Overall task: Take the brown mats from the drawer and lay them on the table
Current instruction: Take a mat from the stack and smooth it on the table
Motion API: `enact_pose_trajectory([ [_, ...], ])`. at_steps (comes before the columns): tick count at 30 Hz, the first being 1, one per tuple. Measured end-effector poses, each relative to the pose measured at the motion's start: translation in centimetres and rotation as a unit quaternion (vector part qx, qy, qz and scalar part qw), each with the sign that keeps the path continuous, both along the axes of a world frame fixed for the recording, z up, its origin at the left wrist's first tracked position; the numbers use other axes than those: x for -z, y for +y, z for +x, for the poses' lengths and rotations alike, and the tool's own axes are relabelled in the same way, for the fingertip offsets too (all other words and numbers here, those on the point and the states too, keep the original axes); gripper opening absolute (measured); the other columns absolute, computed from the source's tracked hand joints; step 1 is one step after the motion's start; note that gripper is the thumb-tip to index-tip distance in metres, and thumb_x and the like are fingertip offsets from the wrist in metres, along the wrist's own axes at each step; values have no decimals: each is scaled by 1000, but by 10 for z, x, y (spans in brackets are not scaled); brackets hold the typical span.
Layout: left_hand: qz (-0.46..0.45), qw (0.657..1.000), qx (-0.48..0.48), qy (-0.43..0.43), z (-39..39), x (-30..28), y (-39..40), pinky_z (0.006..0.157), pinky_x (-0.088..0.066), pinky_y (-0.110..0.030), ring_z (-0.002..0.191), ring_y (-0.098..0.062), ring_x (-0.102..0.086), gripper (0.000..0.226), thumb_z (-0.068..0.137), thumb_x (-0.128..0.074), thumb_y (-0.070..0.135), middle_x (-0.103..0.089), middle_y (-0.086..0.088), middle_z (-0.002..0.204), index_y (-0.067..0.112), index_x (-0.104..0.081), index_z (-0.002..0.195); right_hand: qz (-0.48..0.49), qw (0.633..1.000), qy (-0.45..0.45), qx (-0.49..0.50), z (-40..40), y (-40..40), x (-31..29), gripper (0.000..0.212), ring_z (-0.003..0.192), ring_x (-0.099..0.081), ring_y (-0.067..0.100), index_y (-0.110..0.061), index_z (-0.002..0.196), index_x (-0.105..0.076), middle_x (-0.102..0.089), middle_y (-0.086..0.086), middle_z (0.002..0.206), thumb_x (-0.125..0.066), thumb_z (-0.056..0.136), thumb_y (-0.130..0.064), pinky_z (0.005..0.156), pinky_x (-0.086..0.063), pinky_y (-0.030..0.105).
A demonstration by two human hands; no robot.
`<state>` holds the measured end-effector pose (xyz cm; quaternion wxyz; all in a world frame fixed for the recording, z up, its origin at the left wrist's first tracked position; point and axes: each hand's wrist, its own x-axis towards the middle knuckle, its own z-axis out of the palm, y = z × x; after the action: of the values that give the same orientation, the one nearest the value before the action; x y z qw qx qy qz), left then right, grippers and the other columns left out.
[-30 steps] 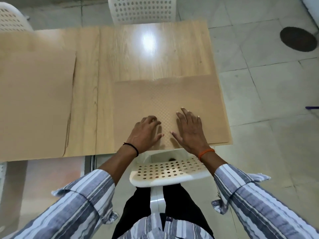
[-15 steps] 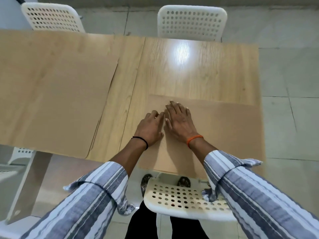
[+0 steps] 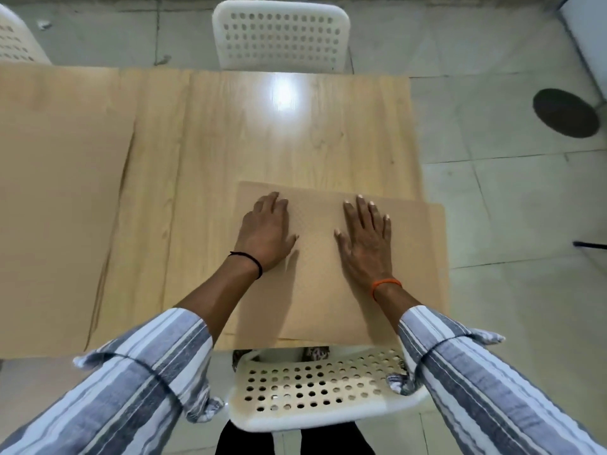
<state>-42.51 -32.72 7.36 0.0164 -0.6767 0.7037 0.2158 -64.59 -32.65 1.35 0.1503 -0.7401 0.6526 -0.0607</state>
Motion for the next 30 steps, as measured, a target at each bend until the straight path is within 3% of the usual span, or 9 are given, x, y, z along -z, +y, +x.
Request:
enact_pose_trajectory([
  [4, -35, 996, 75, -11, -43, 18, -8, 121, -9, -44, 151, -24, 4, 80, 93, -48, 51, 5, -5, 164, 15, -11, 154, -8, 999, 0, -31, -10, 0, 4, 66, 153, -12, 23, -25, 156, -23, -14, 2, 166, -36, 96, -49, 122, -10, 51],
  [8, -30, 997, 69, -29, -36, 41, -8, 122, 1, -43, 151, -19, 11, 81, 94, -28, 64, 13, 0, 163, 22, 4, 156, -32, 998, 23, -51, -10, -2, 12, 70, 153, -12, 23, -22, 157, -22, -14, 3, 166, -39, 96, -51, 122, -11, 51],
  [16, -54, 997, 32, -53, -1, 49, 7, 121, -2, -46, 151, -17, 7, 82, 89, -16, 72, 10, 4, 164, 28, 4, 156, -27, 992, 13, -123, 14, -13, 15, 71, 154, -8, 24, -21, 158, -18, -11, 4, 166, -37, 97, -53, 122, -10, 54],
  [18, -51, 997, 33, -49, 2, 48, 6, 121, -2, -47, 151, -18, 7, 83, 88, -16, 72, 8, 5, 164, 28, 3, 156, -30, 995, 13, -94, 5, -13, 15, 72, 154, -5, 25, -21, 158, -14, -7, 3, 167, -38, 98, -52, 122, -5, 55],
  [22, -47, 998, 10, -27, 0, 46, 6, 121, 0, -48, 151, -20, 7, 79, 89, -17, 68, 6, 5, 164, 28, -1, 156, -35, 996, 39, 68, -33, -6, 14, 71, 154, -4, 27, -23, 159, -11, -5, 4, 167, -33, 99, -55, 122, -3, 55],
  [30, -68, 997, 14, -26, -3, 60, 12, 120, 6, -50, 150, -19, 15, 76, 93, -15, 65, 13, 6, 163, 28, 6, 155, -30, 994, 34, 100, -38, 9, 15, 69, 154, -3, 25, -27, 158, -10, -4, 2, 167, -30, 100, -56, 123, -5, 53],
])
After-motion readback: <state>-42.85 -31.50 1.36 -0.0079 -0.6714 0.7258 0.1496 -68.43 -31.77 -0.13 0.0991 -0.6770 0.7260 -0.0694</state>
